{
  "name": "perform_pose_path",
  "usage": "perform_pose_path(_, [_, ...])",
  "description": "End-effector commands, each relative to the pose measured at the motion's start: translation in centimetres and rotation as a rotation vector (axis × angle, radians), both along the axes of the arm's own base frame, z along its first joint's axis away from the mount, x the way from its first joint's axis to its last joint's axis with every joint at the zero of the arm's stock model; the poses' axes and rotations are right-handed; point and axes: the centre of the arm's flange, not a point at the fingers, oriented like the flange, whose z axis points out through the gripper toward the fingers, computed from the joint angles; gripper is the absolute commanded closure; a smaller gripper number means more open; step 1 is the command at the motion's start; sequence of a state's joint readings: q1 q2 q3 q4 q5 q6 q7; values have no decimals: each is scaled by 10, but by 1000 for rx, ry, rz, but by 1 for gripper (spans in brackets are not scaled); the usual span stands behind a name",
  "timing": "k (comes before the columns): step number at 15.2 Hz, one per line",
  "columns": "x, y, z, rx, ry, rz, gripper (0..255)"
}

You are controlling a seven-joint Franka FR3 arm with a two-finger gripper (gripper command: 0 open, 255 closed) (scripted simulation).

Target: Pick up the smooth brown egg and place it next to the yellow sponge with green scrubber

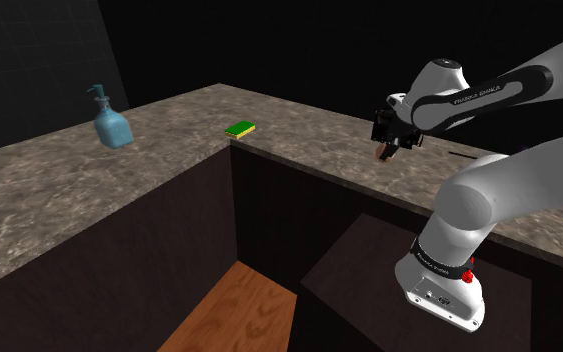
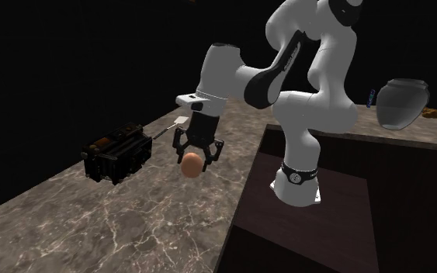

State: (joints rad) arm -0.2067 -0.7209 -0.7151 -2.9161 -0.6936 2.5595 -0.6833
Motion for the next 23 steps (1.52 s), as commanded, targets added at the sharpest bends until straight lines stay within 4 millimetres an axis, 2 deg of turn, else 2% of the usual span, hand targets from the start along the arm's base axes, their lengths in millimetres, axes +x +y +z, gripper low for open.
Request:
perform_pose_path(1, [0, 0, 11, 0, 0, 0, 255])
perform_pose_path(22, [0, 0, 122, 0, 0, 0, 255])
perform_pose_path(23, [0, 0, 123, 0, 0, 0, 255])
